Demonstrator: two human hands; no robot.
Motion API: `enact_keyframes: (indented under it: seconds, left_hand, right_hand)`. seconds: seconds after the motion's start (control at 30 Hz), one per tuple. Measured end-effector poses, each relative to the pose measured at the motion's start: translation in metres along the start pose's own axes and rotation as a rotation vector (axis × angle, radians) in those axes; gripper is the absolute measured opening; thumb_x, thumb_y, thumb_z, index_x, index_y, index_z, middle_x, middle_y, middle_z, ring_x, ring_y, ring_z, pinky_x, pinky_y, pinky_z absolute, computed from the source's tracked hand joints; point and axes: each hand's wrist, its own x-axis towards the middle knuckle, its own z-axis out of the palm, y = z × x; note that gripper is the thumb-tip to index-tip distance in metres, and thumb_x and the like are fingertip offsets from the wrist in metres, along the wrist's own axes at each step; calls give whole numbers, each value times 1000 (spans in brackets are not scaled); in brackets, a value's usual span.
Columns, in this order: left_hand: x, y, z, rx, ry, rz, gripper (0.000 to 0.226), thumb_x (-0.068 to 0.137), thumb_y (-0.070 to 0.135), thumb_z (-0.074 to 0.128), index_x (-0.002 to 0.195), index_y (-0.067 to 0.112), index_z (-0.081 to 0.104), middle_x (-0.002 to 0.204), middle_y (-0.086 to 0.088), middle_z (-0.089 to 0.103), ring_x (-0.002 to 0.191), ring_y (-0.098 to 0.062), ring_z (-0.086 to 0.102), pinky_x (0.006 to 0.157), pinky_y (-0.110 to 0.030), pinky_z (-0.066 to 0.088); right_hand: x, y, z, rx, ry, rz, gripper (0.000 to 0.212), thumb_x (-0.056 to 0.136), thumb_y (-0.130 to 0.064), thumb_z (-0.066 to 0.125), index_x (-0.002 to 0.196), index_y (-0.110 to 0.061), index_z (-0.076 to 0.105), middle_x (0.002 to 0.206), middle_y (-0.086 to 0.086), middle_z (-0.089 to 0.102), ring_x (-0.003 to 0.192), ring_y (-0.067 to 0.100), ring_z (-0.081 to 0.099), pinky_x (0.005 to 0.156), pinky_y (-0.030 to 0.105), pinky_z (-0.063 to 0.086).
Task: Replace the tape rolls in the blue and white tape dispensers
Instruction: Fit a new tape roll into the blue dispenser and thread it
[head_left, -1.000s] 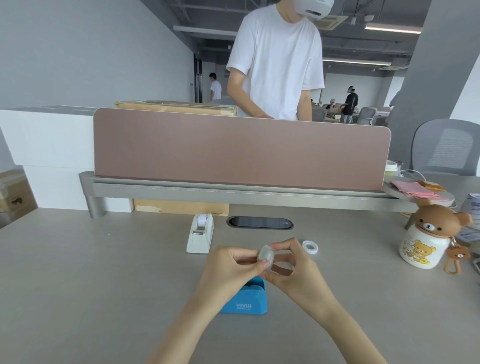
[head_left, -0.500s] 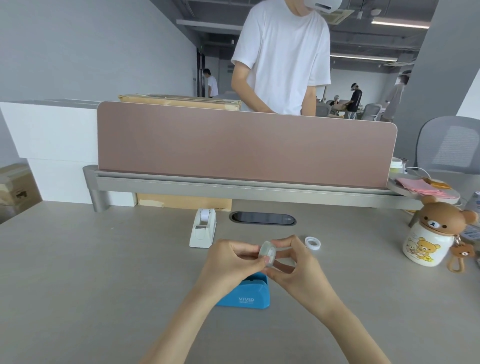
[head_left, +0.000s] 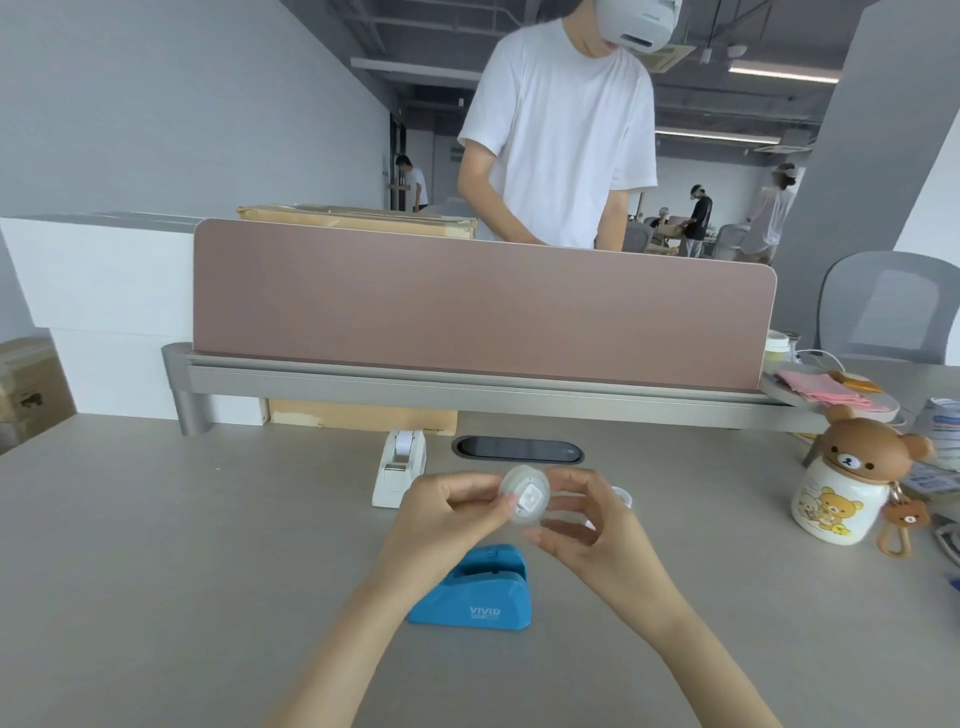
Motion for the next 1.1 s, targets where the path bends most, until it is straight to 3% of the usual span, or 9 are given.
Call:
enact_keyframes:
  seconds: [0.17, 0.3, 0.37, 0.57, 0.73, 0.87, 0.93, 1.0, 1.1]
  left_hand:
    - [0, 1, -3, -40, -40, 70, 20, 81, 21, 72, 97, 34, 72, 95, 19, 75, 93, 3, 69, 79, -12, 53]
    - [-1, -3, 4, -46, -89, 57, 21, 82, 21, 72, 102, 27, 67, 94, 15, 76, 91, -1, 70, 77, -13, 53]
    - [-1, -4, 6, -48, -75, 63, 17, 83, 20, 71, 98, 26, 68, 93, 14, 76, 90, -1, 70, 75, -12, 53]
    - [2, -10, 5, 38, 11, 51, 17, 81, 24, 72, 96, 31, 74, 93, 18, 76, 90, 4, 69, 85, -18, 53]
    - [0, -11, 8, -9, -12, -6, 18, 86, 22, 67, 96, 36, 72, 92, 12, 77, 87, -6, 73, 78, -15, 55]
    - [-3, -9, 12, -8, -22, -7, 20, 87, 23, 66, 92, 41, 69, 91, 15, 76, 86, -3, 72, 75, -11, 53]
    - [-3, -9, 12, 1, -15, -3, 22, 86, 23, 67, 89, 45, 68, 91, 19, 75, 88, 0, 71, 79, -14, 53]
    - [-4, -9, 12, 7, -7, -5, 26, 86, 21, 67, 87, 47, 67, 90, 22, 74, 89, 2, 70, 81, -14, 53]
    - [-3, -10, 12, 33, 9, -21, 27, 89, 19, 62, 92, 45, 66, 92, 18, 74, 88, 1, 71, 79, -14, 53]
  right_hand:
    - [0, -4, -10, -31, 10, -28, 25, 83, -29, 68, 107, -26, 67, 100, -9, 74, 98, 8, 66, 88, 35, 54]
    - [0, -4, -6, -32, 5, -26, 13, 86, -27, 66, 98, -28, 69, 92, -13, 75, 88, 18, 65, 85, 44, 51]
    - [1, -4, -7, -22, 18, -20, 10, 84, -27, 68, 94, -26, 70, 89, -12, 75, 86, 19, 64, 81, 41, 51]
    - [2, 0, -7, -63, 100, -45, 10, 78, -24, 76, 87, -25, 72, 83, -16, 72, 72, 1, 58, 64, 12, 42]
    - [0, -2, -6, -223, 174, -89, 15, 76, -29, 77, 84, -39, 69, 82, -14, 67, 82, 5, 53, 68, 10, 40]
    - [-1, -3, -5, -352, 171, -164, 23, 78, -29, 75, 85, -46, 63, 96, -42, 55, 92, 0, 50, 70, 8, 40]
    - [0, 2, -4, -391, 182, -192, 20, 78, -29, 75, 90, -42, 66, 99, -40, 54, 96, 4, 51, 71, 8, 42]
    - [1, 8, -4, -431, 209, -219, 18, 77, -29, 76, 94, -33, 70, 87, -28, 61, 96, 5, 51, 71, 7, 43]
    - [2, 15, -3, -518, 229, -293, 22, 77, -29, 76, 98, -25, 72, 84, -29, 57, 95, 1, 49, 73, 5, 41]
